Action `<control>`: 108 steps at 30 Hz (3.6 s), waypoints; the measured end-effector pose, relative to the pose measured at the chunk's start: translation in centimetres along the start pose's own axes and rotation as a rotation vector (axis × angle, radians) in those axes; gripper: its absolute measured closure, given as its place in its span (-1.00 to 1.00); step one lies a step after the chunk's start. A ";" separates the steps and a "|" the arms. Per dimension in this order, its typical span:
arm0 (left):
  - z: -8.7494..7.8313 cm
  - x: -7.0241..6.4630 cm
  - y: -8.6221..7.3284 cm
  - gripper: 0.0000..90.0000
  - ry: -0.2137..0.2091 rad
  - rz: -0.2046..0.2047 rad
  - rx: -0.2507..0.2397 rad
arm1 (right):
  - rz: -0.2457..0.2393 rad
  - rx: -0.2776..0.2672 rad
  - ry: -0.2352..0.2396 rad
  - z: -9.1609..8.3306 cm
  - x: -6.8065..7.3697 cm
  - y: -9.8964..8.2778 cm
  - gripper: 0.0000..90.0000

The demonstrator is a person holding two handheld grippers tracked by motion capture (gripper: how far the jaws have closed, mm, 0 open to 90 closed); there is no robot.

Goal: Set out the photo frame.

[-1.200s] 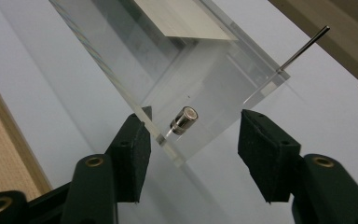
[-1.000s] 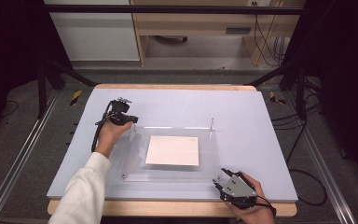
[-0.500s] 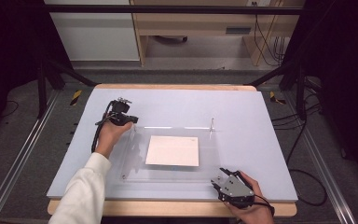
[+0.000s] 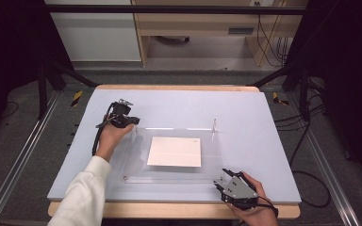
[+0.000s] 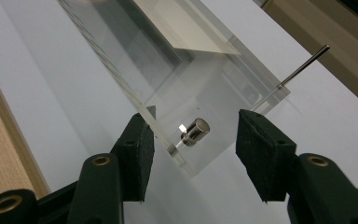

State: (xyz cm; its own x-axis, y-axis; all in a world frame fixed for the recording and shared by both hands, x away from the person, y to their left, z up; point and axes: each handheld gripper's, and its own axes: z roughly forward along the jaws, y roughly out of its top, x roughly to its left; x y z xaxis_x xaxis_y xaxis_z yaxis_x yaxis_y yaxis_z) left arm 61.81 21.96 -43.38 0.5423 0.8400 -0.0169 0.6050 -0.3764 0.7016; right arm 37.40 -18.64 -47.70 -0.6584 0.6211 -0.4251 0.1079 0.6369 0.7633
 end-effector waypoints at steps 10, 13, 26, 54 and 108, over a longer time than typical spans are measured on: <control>-4.5 -1.3 -0.7 0.37 0.036 0.084 -0.207 | 0.015 -0.006 0.004 -0.3 -0.3 0.3 0.08; -6.1 -1.9 -1.4 0.27 0.031 0.102 -0.237 | 0.027 -0.008 0.000 -0.5 -0.6 0.7 0.10; -12.6 -6.4 -4.7 0.06 -0.040 0.242 -0.283 | 0.049 -0.004 -0.003 -1.0 -1.3 1.8 0.14; -17.1 -12.3 -7.3 -0.40 -0.115 0.604 -0.248 | 0.098 0.016 0.002 -1.5 -2.9 3.8 0.20; -15.6 -11.9 -7.6 0.54 -0.038 0.723 -0.203 | 0.144 -0.026 0.042 -1.5 -6.2 6.3 0.17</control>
State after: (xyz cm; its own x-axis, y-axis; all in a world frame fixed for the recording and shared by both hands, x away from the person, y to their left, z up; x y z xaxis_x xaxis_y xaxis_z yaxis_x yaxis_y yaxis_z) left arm 41.64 20.94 -37.38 0.7857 0.3956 0.4756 -0.0267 -0.7465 0.6649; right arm 41.06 -19.13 -39.57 -0.6686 0.6847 -0.2901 0.1845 0.5307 0.8272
